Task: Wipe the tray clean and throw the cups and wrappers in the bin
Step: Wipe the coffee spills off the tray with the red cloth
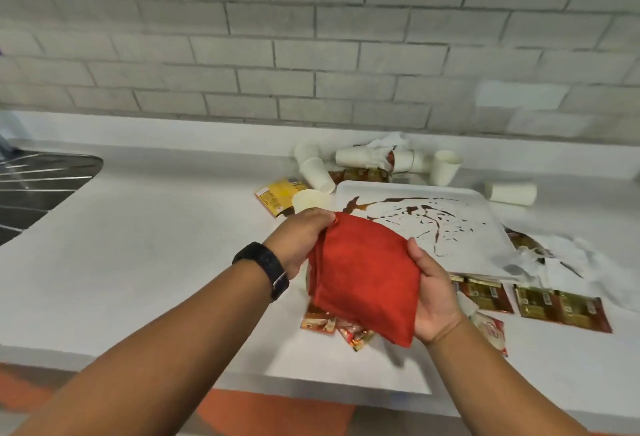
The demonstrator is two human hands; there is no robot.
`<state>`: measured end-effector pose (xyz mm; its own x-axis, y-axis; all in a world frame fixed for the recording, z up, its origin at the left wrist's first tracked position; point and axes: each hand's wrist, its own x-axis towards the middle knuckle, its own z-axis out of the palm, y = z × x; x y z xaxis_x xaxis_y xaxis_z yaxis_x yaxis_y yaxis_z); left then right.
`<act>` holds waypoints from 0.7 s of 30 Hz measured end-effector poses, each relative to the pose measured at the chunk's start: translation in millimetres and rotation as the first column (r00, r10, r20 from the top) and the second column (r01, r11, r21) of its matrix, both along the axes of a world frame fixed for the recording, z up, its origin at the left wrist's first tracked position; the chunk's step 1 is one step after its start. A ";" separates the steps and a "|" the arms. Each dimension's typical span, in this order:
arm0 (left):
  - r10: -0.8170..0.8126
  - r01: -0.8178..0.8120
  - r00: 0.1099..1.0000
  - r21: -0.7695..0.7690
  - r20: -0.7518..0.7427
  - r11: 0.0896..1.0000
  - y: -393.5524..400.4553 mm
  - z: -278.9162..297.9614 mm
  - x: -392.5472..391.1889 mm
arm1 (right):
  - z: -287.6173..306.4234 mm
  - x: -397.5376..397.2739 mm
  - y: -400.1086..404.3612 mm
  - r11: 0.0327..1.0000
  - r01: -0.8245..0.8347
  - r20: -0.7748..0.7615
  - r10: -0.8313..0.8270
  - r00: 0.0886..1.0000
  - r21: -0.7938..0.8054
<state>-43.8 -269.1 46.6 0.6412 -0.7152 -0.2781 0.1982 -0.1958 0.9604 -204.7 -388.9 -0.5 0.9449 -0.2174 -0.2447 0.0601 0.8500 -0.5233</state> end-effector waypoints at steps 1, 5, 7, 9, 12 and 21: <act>-0.014 0.012 0.998 0.048 0.059 0.999 -11.8 -4.1 -1.9 | -0.1 -4.8 -15.5 1.000 0.029 -0.027 -0.029 0.999 -0.006; -0.035 -0.048 0.931 0.217 0.364 0.975 -61.2 -26.0 -5.2 | 11.1 -21.5 -81.8 0.995 0.090 -0.143 -0.096 0.985 -0.049; -0.103 -0.094 0.856 0.348 0.506 0.933 -81.8 -40.2 -3.3 | 16.0 -25.5 -119.8 0.991 0.114 -0.180 -0.126 0.976 -0.075; -0.232 -0.150 0.749 0.500 0.620 0.853 -97.0 -55.7 -3.3 | 22.9 -26.7 -154.3 0.986 0.126 -0.208 -0.147 0.967 -0.108; -0.396 -0.266 0.632 0.666 0.667 0.697 -108.5 -76.6 -1.1 | 41.6 -18.9 -189.8 0.978 0.123 -0.206 -0.157 0.966 -0.169; -0.481 -0.313 0.593 0.736 0.645 0.601 -107.0 -89.0 -2.4 | 70.2 32.1 -235.9 0.933 0.156 -0.181 -0.223 0.958 -0.325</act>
